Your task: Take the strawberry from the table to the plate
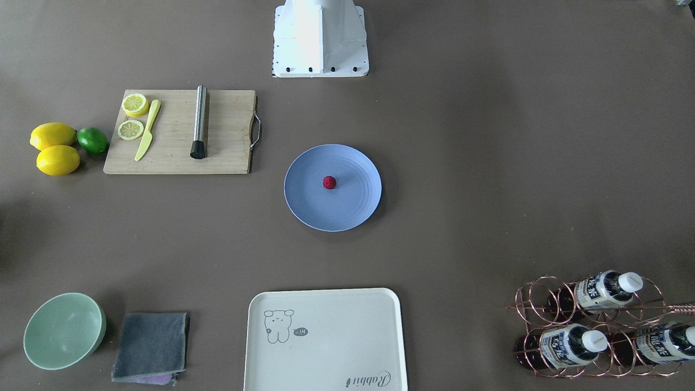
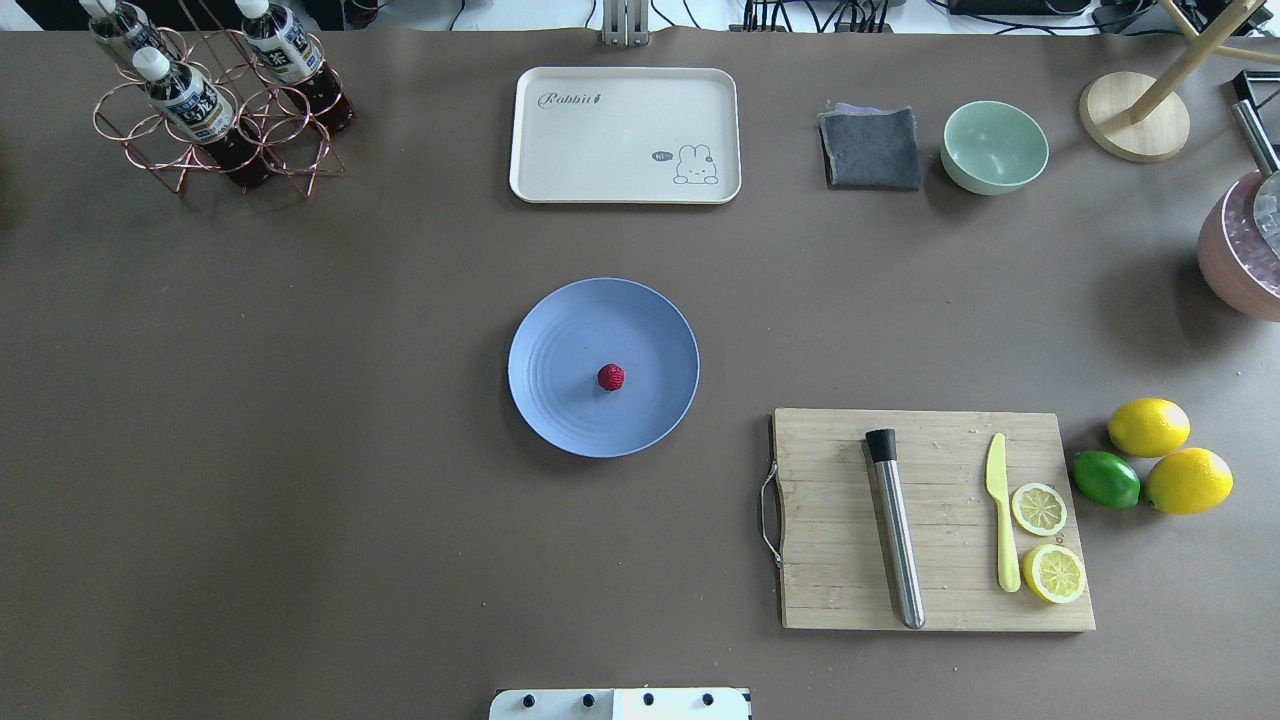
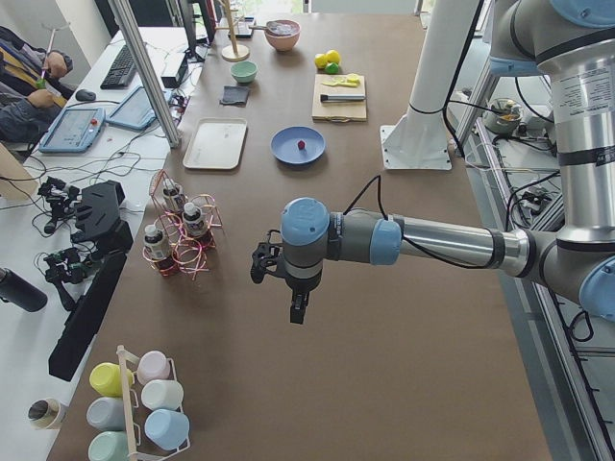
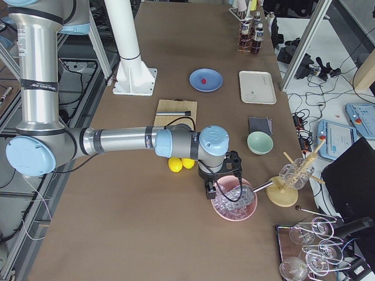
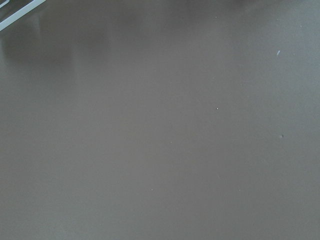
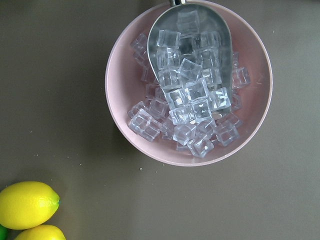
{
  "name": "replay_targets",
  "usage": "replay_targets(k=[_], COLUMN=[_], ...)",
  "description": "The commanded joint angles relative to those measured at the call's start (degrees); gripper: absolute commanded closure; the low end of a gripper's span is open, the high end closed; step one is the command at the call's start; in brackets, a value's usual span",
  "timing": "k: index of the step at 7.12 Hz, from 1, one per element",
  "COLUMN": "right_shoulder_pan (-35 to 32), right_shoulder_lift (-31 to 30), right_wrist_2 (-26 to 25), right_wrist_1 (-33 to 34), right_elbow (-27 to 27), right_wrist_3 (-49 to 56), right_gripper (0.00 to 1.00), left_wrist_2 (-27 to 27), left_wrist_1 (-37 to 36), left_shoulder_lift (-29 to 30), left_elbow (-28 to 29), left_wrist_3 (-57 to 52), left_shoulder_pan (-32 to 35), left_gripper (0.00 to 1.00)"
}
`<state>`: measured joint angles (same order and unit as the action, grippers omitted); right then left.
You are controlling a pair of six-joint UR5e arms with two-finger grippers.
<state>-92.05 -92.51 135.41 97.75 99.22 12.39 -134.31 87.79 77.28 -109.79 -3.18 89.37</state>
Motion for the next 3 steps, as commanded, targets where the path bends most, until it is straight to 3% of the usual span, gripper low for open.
replay_targets(k=[1,3], right_shoulder_pan=[0.38,0.82], right_shoulder_lift=[0.13,0.57], right_wrist_2=[-0.15,-2.16], right_wrist_1=[-0.1,-0.19], right_elbow=[-0.25,-0.34], right_wrist_3=[-0.09,-0.18], right_gripper=[0.0,0.0], left_wrist_2=[3.52,3.44], left_wrist_1=[0.01,0.01], left_shoulder_lift=[-0.03,0.06], left_elbow=[0.02,-0.07], left_wrist_3=[0.02,0.02], left_shoulder_pan=[0.1,0.01], left_gripper=[0.03,0.03])
